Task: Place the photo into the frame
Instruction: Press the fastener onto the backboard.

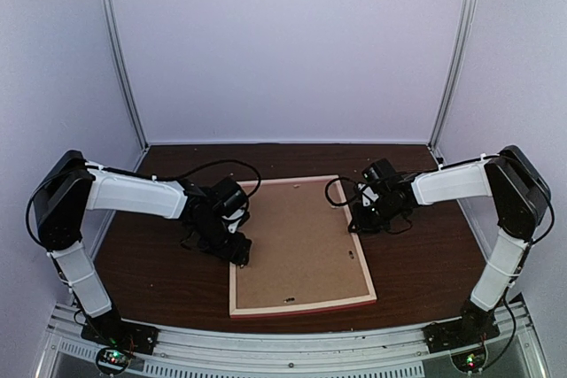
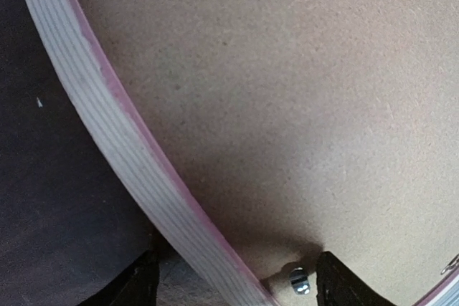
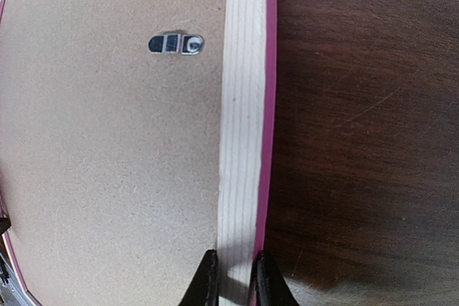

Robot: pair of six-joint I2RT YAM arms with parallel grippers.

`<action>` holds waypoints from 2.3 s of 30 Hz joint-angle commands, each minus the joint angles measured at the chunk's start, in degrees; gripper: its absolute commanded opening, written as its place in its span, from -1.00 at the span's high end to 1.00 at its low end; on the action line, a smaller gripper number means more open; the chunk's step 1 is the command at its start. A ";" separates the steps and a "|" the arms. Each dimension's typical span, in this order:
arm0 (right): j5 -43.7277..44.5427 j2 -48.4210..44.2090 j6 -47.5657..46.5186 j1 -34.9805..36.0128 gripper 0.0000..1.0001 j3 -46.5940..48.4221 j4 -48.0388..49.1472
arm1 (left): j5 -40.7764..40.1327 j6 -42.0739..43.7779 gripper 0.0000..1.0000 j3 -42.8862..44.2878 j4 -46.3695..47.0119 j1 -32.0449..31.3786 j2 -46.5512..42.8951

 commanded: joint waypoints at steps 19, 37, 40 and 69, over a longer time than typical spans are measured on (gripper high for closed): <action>-2.80 2.50 0.08 0.69 0.71 -1.05 2.58 | -1.08 -4.56 0.14 -5.96 -0.22 -0.41 -4.54; -2.82 2.72 -0.07 0.75 0.71 -0.81 2.45 | 1.83 -4.50 -0.15 -5.66 -1.00 -0.76 -4.16; -2.84 2.72 0.00 0.73 0.71 -0.71 2.43 | 1.62 -4.48 -0.16 -5.54 -1.73 -0.74 -4.09; -3.18 3.08 0.00 0.77 0.72 -1.32 3.28 | 4.66 -1.21 -0.42 -2.56 -6.84 -0.59 -7.44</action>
